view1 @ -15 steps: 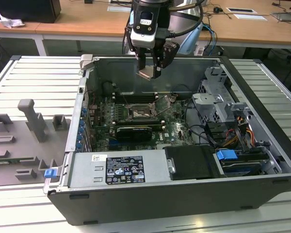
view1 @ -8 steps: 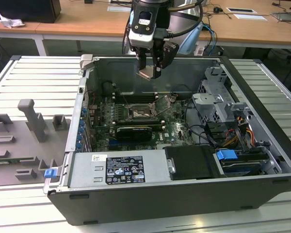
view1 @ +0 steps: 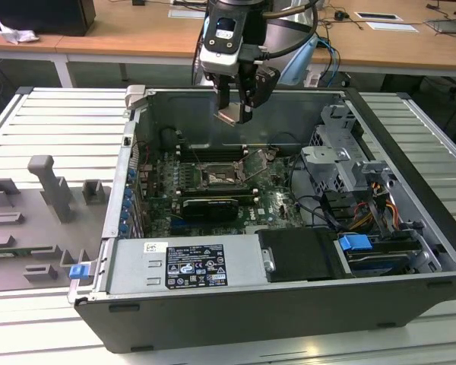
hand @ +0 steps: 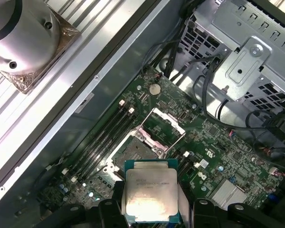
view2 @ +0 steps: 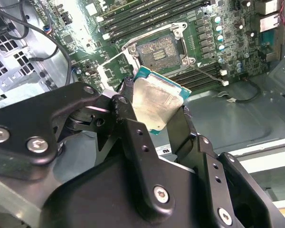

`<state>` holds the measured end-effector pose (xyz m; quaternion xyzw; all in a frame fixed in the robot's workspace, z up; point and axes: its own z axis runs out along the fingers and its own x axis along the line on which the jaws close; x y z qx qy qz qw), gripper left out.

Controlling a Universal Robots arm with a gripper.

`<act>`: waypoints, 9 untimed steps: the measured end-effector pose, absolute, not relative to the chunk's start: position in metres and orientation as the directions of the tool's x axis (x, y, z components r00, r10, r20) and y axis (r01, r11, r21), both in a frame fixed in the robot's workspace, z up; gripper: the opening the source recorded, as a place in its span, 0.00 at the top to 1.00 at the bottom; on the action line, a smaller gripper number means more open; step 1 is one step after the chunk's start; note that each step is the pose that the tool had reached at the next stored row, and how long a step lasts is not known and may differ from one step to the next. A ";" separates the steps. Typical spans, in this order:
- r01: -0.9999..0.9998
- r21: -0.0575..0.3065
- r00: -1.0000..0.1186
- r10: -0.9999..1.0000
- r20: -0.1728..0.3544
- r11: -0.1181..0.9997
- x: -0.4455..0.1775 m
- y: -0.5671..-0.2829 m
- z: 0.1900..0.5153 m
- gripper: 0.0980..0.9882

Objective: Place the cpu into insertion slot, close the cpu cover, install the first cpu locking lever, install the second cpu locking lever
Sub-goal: 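Place the cpu into insertion slot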

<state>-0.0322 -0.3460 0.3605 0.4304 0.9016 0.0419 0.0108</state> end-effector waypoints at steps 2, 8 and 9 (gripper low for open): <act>0.779 0.085 -0.624 0.781 0.017 0.621 -0.032 -0.346 0.360 0.52; 0.804 0.085 -0.592 0.806 0.016 0.589 -0.032 -0.346 0.360 0.52; 0.815 0.085 -0.577 0.817 0.016 0.574 -0.032 -0.346 0.360 0.52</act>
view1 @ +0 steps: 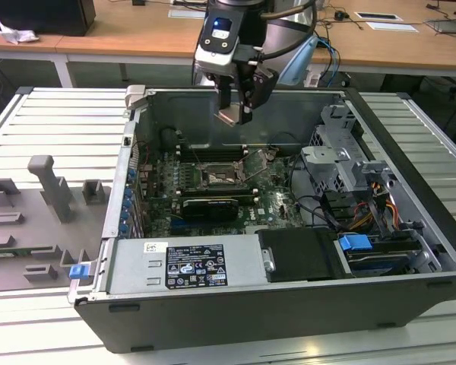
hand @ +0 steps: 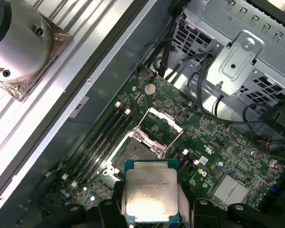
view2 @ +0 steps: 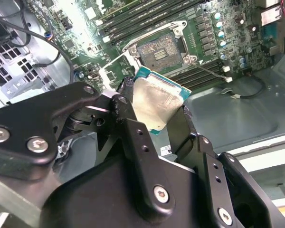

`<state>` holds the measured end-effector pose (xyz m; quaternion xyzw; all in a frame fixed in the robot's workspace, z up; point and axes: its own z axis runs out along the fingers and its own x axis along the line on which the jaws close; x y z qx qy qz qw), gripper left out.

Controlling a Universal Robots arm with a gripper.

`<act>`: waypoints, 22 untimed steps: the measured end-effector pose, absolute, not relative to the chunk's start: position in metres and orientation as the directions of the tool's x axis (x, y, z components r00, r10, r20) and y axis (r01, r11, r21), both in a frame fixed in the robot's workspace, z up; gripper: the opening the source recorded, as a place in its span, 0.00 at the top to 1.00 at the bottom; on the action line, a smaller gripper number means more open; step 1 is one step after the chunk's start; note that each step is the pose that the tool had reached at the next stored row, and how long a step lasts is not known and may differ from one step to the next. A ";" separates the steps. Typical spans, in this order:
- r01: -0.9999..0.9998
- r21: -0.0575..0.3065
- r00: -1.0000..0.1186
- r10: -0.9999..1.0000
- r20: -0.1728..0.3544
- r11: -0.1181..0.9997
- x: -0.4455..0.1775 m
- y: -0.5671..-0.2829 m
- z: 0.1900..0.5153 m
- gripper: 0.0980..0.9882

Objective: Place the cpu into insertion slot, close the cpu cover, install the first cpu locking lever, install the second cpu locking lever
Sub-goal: 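Place the cpu into insertion slot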

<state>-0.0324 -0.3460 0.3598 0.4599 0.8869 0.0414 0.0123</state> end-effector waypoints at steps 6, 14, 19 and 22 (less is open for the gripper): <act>0.851 0.085 -0.521 0.853 0.016 0.518 -0.033 -0.346 0.358 0.52; 0.893 0.085 -0.444 0.896 0.016 0.441 -0.033 -0.346 0.358 0.52; 0.922 0.085 -0.381 0.925 0.016 0.378 -0.034 -0.346 0.357 0.52; 0.934 0.085 -0.350 0.936 0.016 0.348 -0.034 -0.346 0.357 0.52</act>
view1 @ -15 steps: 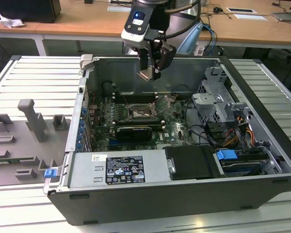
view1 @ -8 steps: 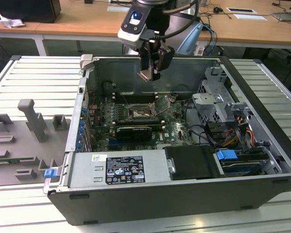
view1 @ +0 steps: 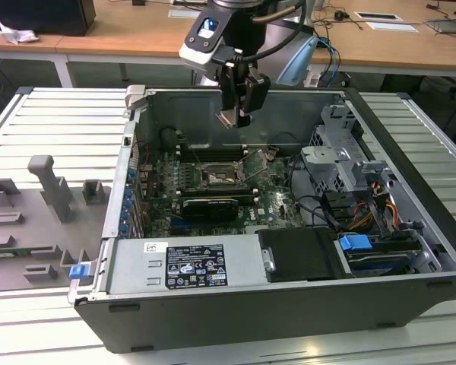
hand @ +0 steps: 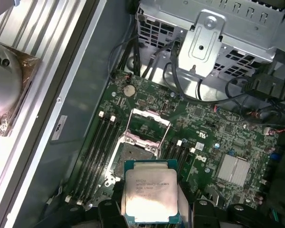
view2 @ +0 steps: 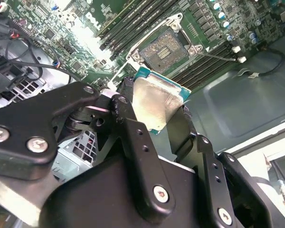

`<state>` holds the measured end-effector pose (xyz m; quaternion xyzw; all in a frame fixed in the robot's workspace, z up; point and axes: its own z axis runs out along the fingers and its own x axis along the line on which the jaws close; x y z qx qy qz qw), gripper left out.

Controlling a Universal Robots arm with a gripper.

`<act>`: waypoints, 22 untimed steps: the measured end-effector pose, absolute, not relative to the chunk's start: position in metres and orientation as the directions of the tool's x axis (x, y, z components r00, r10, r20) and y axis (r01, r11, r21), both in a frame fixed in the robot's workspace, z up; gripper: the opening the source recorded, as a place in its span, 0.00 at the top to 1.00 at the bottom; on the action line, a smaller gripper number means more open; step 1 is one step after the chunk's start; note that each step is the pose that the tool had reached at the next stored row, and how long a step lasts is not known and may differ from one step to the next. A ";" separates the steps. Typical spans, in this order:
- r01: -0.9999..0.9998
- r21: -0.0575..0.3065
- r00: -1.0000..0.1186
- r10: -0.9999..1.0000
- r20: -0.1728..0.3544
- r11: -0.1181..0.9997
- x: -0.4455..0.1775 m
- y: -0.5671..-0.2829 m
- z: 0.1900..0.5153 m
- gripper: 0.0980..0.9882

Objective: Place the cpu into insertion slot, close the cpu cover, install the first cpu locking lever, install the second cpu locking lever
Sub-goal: 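Place the cpu into insertion slot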

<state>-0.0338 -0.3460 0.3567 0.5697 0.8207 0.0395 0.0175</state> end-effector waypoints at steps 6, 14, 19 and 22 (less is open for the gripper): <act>0.940 0.085 -0.333 0.943 0.016 0.331 -0.034 -0.346 0.355 0.52; 0.940 0.085 -0.333 0.943 0.016 0.331 -0.034 -0.346 0.352 0.52; 0.941 0.085 -0.329 0.944 0.016 0.326 -0.034 -0.346 0.351 0.52; 0.943 0.085 -0.324 0.946 0.016 0.321 -0.034 -0.346 0.350 0.52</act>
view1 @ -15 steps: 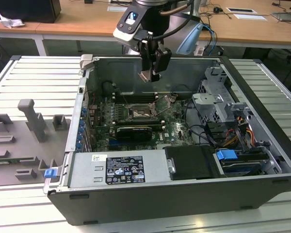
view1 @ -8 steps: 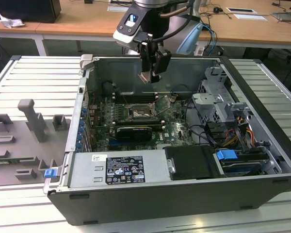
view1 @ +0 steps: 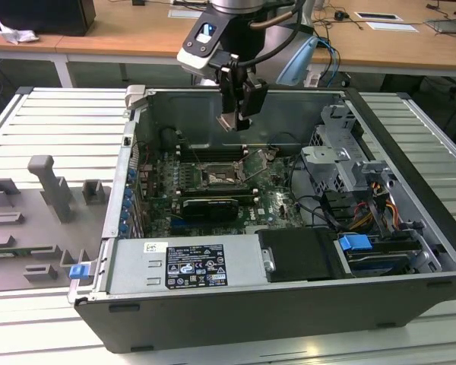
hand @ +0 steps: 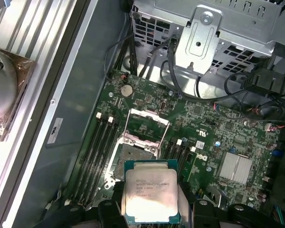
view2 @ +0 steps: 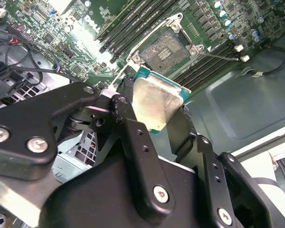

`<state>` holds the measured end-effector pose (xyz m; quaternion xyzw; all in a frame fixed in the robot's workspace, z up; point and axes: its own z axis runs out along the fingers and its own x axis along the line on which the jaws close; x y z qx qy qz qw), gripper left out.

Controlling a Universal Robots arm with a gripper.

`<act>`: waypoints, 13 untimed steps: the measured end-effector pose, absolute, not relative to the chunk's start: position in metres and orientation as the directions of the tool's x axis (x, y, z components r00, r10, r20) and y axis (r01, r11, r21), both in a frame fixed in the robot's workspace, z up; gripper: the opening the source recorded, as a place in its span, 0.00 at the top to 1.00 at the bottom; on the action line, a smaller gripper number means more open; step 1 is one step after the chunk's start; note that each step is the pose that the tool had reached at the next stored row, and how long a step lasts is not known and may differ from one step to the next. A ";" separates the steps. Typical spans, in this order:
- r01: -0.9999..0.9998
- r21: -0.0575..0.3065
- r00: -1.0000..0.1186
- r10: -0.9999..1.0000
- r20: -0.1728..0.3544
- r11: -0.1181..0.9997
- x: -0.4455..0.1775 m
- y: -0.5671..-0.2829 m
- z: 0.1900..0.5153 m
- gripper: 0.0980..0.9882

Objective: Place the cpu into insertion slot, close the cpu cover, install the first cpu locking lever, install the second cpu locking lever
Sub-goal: 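Place the cpu into insertion slot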

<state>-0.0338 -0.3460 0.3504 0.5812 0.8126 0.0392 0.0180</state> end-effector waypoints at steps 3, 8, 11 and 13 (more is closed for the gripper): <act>0.945 0.085 -0.318 0.948 0.016 0.315 -0.034 -0.346 0.350 0.52; 0.950 0.085 -0.304 0.952 0.016 0.302 -0.034 -0.346 0.349 0.52; 0.952 0.085 -0.296 0.955 0.016 0.293 -0.034 -0.346 0.349 0.52; 0.954 0.085 -0.290 0.957 0.016 0.288 -0.034 -0.346 0.349 0.52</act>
